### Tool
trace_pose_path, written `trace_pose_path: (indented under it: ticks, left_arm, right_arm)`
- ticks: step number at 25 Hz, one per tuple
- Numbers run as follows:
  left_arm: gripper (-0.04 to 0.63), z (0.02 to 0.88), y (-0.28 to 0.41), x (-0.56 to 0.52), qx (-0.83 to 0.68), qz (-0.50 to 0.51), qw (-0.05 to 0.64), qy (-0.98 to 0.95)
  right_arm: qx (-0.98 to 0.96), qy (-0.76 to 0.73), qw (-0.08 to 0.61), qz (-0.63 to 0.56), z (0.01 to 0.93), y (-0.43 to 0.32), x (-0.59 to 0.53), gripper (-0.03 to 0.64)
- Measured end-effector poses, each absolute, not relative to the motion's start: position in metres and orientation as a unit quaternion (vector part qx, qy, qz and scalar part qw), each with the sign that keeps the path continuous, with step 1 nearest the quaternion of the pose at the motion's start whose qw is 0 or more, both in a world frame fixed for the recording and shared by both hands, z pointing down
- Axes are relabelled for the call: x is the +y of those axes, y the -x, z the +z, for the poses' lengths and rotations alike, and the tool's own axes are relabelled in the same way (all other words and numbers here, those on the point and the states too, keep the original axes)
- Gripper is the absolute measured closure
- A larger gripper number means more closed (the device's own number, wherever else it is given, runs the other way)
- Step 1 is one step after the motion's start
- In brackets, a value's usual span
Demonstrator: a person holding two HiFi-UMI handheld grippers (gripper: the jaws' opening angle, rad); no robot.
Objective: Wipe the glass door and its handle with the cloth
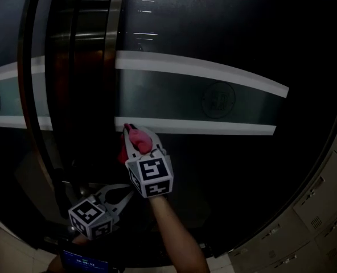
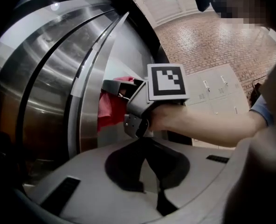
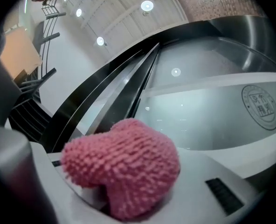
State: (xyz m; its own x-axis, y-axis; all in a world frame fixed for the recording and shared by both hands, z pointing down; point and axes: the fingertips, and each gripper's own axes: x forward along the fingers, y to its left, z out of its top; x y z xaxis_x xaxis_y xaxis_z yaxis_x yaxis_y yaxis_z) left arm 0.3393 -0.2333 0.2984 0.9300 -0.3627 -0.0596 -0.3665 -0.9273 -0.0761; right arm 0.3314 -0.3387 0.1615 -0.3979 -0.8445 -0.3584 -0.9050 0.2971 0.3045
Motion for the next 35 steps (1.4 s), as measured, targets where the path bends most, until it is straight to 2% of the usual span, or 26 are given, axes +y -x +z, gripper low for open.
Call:
trace_pose_path:
  ticks: [8, 22, 29, 35]
  left_arm:
    - [0.586, 0.313, -0.400, -0.247, 0.213, 0.007, 0.047, 0.976]
    - [0.586, 0.314, -0.590, -0.222, 0.212, 0.019, 0.040, 0.976]
    - [0.586, 0.324, -0.603, -0.229, 0.246, 0.004, 0.035, 0.969]
    - [0.586, 0.321, -0.594, -0.236, 0.273, 0.006, 0.041, 0.961]
  right_arm:
    - [0.797, 0.538, 0.090, 0.259, 0.150, -0.413, -0.329, 0.566]
    - [0.728, 0.638, 0.070, 0.241, 0.165, -0.717, -0.265, 0.566]
    - [0.689, 0.681, 0.063, 0.238, 0.173, -0.823, -0.249, 0.566]
    - [0.681, 0.687, 0.071, 0.242, 0.177, -0.840, -0.253, 0.566]
